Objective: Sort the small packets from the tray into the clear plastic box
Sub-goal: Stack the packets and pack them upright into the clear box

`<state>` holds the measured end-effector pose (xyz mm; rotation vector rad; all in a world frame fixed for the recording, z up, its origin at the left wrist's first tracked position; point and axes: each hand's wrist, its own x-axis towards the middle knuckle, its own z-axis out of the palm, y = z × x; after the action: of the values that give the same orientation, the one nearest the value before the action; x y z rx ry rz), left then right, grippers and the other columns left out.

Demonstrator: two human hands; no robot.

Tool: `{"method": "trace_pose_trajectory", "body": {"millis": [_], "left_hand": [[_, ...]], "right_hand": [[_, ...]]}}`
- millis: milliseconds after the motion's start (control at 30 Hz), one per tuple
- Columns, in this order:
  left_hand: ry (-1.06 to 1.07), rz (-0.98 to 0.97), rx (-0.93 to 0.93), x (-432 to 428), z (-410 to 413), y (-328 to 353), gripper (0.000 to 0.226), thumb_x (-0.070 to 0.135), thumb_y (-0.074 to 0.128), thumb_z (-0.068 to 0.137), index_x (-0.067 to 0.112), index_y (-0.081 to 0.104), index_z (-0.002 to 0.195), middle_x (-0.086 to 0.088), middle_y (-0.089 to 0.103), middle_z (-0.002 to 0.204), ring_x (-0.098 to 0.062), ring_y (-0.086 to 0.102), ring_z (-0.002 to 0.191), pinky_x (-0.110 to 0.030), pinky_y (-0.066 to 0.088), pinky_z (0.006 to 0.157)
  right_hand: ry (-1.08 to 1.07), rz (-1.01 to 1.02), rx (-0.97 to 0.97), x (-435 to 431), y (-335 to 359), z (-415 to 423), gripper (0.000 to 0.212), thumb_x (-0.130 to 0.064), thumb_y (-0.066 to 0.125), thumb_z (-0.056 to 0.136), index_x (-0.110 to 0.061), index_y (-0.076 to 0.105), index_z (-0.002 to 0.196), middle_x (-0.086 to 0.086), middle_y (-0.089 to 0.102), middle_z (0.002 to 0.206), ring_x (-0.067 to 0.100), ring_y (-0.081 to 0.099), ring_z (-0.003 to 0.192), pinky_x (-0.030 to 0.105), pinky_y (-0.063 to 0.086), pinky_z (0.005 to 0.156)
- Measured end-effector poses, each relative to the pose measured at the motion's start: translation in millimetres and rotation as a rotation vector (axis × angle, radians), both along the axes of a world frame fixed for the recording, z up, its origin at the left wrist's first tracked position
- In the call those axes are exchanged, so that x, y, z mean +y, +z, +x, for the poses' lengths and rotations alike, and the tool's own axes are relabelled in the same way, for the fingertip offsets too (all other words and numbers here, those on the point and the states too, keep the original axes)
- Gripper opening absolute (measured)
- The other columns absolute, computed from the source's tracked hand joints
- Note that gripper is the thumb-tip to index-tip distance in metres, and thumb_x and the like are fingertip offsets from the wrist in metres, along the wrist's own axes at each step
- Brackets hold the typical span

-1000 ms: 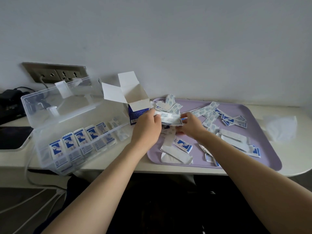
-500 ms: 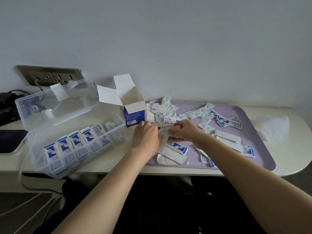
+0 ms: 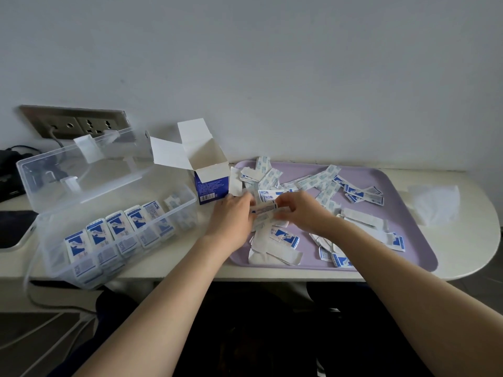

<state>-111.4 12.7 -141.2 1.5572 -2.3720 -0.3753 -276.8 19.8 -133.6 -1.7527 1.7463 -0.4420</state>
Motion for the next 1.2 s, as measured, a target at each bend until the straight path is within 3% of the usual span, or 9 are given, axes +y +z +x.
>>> {"method": "trace_pose_trajectory", "body": {"millis": [167,267,467,567,667,767,867,1033,1200], "left_hand": [[-0.002,0.024,0.075,5,-1,7,0.01,0.014,0.05,0.095,0.014,0.06,0.094,-0.004,0.066,0.091,-0.018,0.055,0.077,-0.025,0.034,0.062],[0.045,0.022,0.124,6,1,11,0.008,0.016,0.05,0.095,0.018,0.051,0.087,-0.001,0.06,0.084,-0.019,0.05,0.073,-0.027,0.032,0.059],[0.085,0.03,0.208,6,6,18,0.008,0.017,0.049,0.096,0.011,0.054,0.095,0.001,0.053,0.082,-0.019,0.047,0.073,-0.029,0.032,0.059],[0.003,0.05,0.246,11,5,18,0.011,0.016,0.054,0.094,0.013,0.052,0.084,0.002,0.054,0.078,-0.017,0.047,0.069,-0.026,0.03,0.055],[-0.035,0.033,0.221,15,2,17,0.003,0.014,0.056,0.093,0.013,0.057,0.09,0.001,0.06,0.085,-0.015,0.051,0.074,-0.024,0.033,0.059],[0.004,0.029,0.234,16,1,17,0.026,0.021,0.06,0.092,0.014,0.051,0.115,0.001,0.063,0.096,-0.018,0.058,0.083,-0.022,0.038,0.063],[0.005,0.026,0.223,16,0,16,0.043,0.027,0.062,0.09,0.016,0.046,0.128,-0.004,0.066,0.104,-0.021,0.062,0.092,-0.027,0.045,0.069],[-0.048,-0.045,0.127,16,-2,13,0.027,0.025,0.062,0.09,0.016,0.059,0.116,-0.004,0.061,0.109,-0.018,0.053,0.098,-0.026,0.043,0.079],[-0.05,-0.176,-0.095,18,-3,10,0.026,0.039,0.05,0.094,0.017,0.054,0.108,-0.005,0.044,0.111,-0.021,0.04,0.102,-0.027,0.034,0.082]], "right_hand": [[-0.044,0.036,-0.148,2,3,-13,0.014,-0.004,0.058,0.089,-0.006,0.063,0.102,0.017,0.067,0.095,0.03,0.065,0.083,0.038,0.055,0.082],[-0.093,-0.005,-0.158,5,9,-24,0.015,-0.002,0.055,0.09,-0.006,0.066,0.1,0.014,0.065,0.093,0.025,0.064,0.082,0.034,0.056,0.079],[-0.286,-0.044,-0.115,9,10,-40,0.019,-0.004,0.051,0.093,-0.002,0.066,0.103,0.009,0.062,0.089,0.021,0.06,0.072,0.026,0.055,0.067],[-0.261,-0.026,-0.125,14,12,-33,0.019,-0.006,0.051,0.093,-0.003,0.065,0.105,0.009,0.064,0.091,0.022,0.062,0.074,0.032,0.056,0.076],[-0.15,0.003,-0.221,19,20,-14,0.019,-0.005,0.047,0.095,-0.001,0.063,0.105,0.013,0.063,0.096,0.022,0.062,0.083,0.028,0.057,0.075],[-0.092,0.005,-0.317,22,26,1,0.024,-0.01,0.041,0.098,0.004,0.06,0.103,0.015,0.06,0.096,0.022,0.06,0.086,0.028,0.058,0.076],[-0.054,-0.014,-0.315,25,25,7,0.017,-0.014,0.05,0.095,-0.003,0.061,0.1,0.013,0.063,0.094,0.022,0.062,0.084,0.03,0.058,0.075],[-0.001,-0.086,-0.158,25,18,5,0.012,-0.008,0.065,0.084,-0.015,0.065,0.093,0.009,0.069,0.084,0.024,0.067,0.08,0.032,0.055,0.075],[-0.004,-0.165,-0.023,21,10,2,0.01,-0.012,0.064,0.085,-0.015,0.067,0.094,-0.002,0.062,0.081,0.014,0.054,0.076,0.017,0.038,0.062]]}}
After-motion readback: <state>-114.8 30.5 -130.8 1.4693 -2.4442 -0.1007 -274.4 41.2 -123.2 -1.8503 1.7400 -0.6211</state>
